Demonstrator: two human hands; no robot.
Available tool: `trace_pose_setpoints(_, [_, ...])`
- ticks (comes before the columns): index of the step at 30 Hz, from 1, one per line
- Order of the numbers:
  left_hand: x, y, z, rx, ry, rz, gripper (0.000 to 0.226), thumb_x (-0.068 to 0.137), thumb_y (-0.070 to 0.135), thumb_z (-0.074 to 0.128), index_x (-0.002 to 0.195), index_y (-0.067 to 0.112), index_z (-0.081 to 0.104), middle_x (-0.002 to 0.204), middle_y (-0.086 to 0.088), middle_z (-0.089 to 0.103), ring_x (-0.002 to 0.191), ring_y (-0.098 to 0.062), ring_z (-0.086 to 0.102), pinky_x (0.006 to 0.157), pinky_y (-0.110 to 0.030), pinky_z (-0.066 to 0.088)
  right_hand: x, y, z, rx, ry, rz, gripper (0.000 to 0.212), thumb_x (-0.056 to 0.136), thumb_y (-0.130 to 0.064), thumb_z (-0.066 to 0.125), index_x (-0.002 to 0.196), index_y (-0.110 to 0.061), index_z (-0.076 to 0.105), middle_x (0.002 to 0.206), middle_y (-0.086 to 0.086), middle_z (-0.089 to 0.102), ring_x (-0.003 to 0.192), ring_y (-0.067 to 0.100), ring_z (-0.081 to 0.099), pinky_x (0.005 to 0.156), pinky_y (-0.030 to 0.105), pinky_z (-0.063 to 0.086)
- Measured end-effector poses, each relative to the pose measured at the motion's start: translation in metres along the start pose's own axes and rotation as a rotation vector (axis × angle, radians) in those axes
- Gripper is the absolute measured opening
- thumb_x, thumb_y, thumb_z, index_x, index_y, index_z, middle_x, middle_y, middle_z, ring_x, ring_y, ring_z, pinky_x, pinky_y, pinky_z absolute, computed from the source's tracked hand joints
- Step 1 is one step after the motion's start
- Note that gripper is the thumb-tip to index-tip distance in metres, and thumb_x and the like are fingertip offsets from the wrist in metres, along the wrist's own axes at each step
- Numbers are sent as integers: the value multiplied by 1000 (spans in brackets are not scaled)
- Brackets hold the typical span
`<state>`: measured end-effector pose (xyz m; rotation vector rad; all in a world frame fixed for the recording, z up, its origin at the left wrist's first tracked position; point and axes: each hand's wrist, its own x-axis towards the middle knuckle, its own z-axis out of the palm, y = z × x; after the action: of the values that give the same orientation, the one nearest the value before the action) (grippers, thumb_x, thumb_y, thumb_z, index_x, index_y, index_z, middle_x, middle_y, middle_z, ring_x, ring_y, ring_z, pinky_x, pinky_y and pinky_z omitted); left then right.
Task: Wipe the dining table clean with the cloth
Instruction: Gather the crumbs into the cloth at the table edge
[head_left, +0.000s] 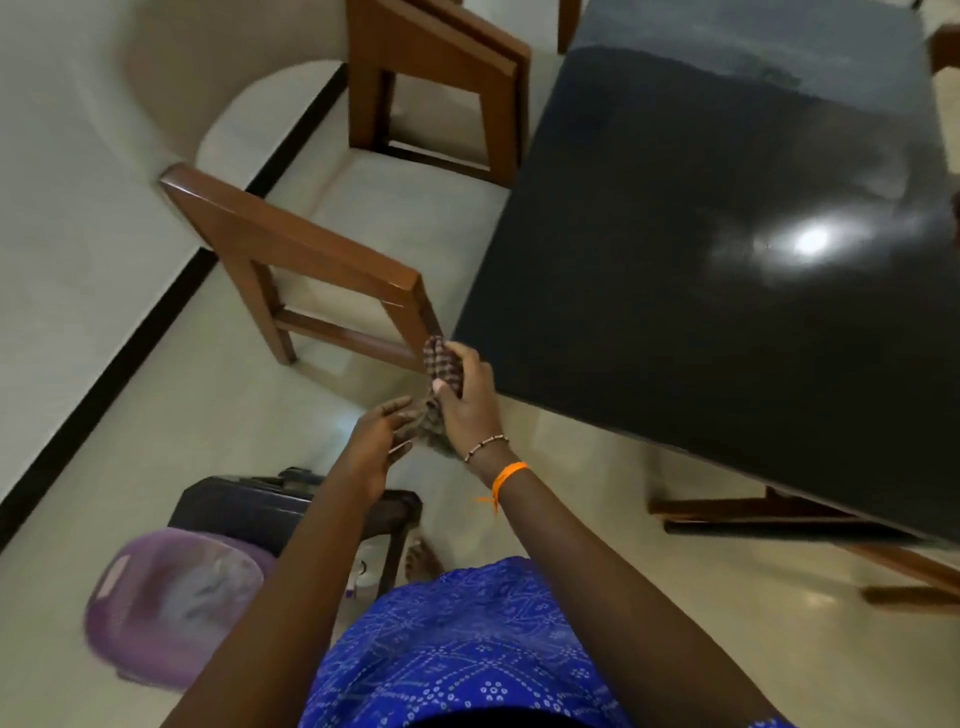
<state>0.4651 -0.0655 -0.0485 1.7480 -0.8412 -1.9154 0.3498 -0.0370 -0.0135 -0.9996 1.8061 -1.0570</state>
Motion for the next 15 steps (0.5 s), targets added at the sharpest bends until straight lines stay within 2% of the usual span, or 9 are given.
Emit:
trace_pose_setpoints(2, [8,4,-16,-11,6,-7,29,96,9,38,117,15,56,102,-1,62,89,-14,59,93,-33,43,8,-9,-7,-68,69,-106,49,87,2,52,134,-10,45,128,17,41,107,14,44,86,-3,26])
trace_pose_setpoints(3, [10,5,-20,-13,1,-8,29,96,10,37,115,17,57,106,-1,61,91,-15,58,95,-34,42,12,-10,-14,-121,127,-152,49,87,2,52,134,-10,45,128,18,41,107,13,44,88,-2,27])
trace_pose_setpoints(6, [16,7,-24,9,-61,-5,27,96,11,39,112,21,58,111,0,58,102,-18,55,96,-34,41,25,3,-43,-410,290,-130,54,86,-2,55,137,-16,44,131,17,39,111,26,44,97,23,33])
trace_pose_setpoints(9, [19,5,-23,16,-129,-18,24,96,13,40,103,25,60,106,3,60,96,-15,56,89,-31,43,29,23,-52,-755,312,84,56,88,-11,54,140,-22,37,143,17,28,117,37,36,97,44,40])
trace_pose_setpoints(11, [20,2,-24,11,-152,-31,24,95,13,41,98,28,60,101,6,62,92,-12,57,82,-28,44,28,32,-38,-911,290,150,58,88,-14,54,141,-22,33,148,18,21,120,40,32,94,48,40])
trace_pose_setpoints(13, [22,1,-26,7,-155,-39,24,94,13,41,98,27,60,99,6,62,91,-13,58,77,-27,44,29,37,-19,-982,282,137,63,85,-14,56,142,-20,30,149,20,21,120,42,32,93,49,40])
trace_pose_setpoints(15, [25,1,-29,2,-135,-54,24,95,12,40,101,24,60,100,4,61,92,-14,57,81,-28,44,33,37,0,-1005,259,115,67,83,-13,59,143,-19,29,148,21,23,121,43,33,93,49,40])
